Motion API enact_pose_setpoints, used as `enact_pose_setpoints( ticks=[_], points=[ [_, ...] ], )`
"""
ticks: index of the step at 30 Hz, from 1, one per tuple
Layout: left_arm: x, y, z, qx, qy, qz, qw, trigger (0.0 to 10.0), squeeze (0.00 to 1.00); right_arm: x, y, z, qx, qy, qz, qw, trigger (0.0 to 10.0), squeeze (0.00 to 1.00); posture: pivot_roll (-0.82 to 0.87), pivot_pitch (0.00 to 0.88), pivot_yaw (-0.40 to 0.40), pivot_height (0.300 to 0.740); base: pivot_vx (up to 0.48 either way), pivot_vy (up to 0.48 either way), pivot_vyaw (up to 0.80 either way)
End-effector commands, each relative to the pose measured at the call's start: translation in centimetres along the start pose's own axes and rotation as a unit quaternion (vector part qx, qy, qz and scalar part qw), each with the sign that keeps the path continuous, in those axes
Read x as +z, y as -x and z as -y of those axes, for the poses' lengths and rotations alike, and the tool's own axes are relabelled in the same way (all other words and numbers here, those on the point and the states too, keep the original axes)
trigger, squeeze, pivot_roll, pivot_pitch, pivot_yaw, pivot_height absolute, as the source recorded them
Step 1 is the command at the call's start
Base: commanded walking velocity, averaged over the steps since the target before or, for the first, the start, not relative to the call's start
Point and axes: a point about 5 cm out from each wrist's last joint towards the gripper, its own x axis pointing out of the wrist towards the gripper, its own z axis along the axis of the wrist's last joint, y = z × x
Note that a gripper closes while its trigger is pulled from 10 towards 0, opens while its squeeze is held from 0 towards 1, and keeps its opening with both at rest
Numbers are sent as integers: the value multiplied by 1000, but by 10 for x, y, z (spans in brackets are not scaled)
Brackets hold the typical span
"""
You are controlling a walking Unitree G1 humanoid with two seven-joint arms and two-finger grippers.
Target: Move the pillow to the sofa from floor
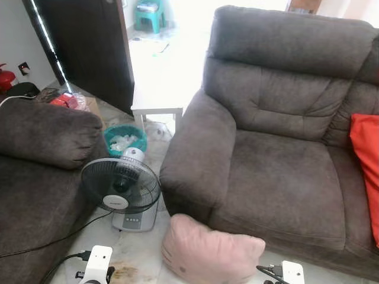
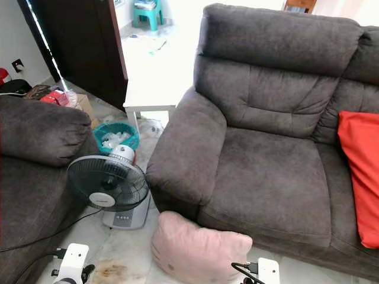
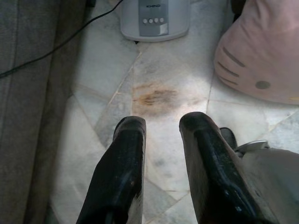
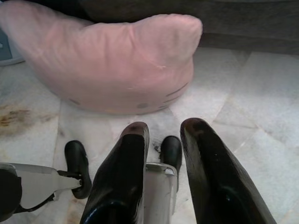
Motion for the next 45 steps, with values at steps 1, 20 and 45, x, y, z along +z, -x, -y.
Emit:
enact_pose_setpoints(
  ticks=[1,20,45],
  points=[
    [-4,1,0,3,3,-7,1000,10000,0,-4,1,3,-5,-2,-7,1000,10000,0,91,31,-18,740,0,322,0],
    [-4,1,0,3,5,-6,1000,10000,0,-4,1,3,-6,-2,-7,1000,10000,0,90,40,-21,740,0,168,0],
    [-3,1,0,-2,-1,-5,1000,10000,0,-4,1,3,-6,-2,-7,1000,10000,0,92,46,-21,740,0,195,0]
  ],
)
